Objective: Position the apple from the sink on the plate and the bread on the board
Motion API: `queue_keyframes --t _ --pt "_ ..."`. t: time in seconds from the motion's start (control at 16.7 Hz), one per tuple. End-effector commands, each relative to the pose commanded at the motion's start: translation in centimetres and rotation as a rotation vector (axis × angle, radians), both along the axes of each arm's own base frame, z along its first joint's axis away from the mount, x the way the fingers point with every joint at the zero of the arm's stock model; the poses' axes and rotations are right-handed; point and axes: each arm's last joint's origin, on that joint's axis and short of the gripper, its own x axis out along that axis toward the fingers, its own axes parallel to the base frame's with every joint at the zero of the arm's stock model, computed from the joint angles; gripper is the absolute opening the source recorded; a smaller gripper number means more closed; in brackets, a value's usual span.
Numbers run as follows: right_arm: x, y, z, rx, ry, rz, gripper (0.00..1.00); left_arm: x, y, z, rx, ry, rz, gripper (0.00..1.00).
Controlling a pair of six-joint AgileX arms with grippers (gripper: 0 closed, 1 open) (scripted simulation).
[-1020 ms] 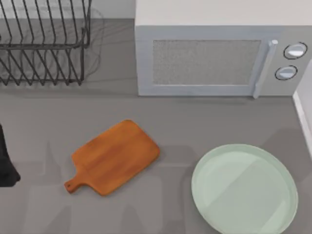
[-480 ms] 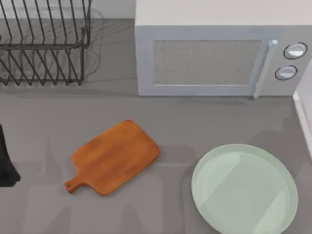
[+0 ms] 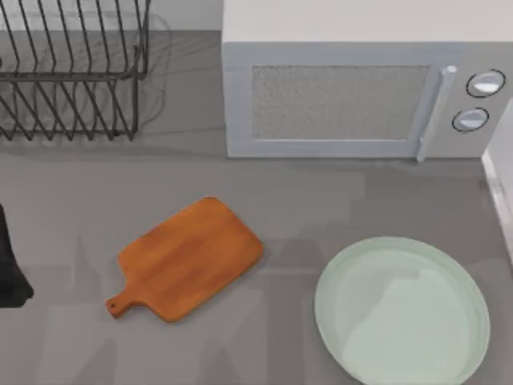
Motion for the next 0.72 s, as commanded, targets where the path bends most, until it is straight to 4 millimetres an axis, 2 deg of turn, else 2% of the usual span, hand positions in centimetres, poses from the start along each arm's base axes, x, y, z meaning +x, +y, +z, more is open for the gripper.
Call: queue_keyframes --t 0.18,0.48,0.72 --pt "-1.5 5.0 1.0 -0.001 0.046 -0.009 0.0 0.0 0.0 0.0 0.0 0.0 0.0 1.0" --pt "-5.2 13.1 2.8 -0.018 0.082 -0.005 0.0 0.0 0.0 0.0 0.0 0.0 0.0 1.0" --pt "-8.4 18.4 4.4 -0.017 0.065 0.011 0.0 0.0 0.0 0.0 0.0 0.0 0.0 1.0"
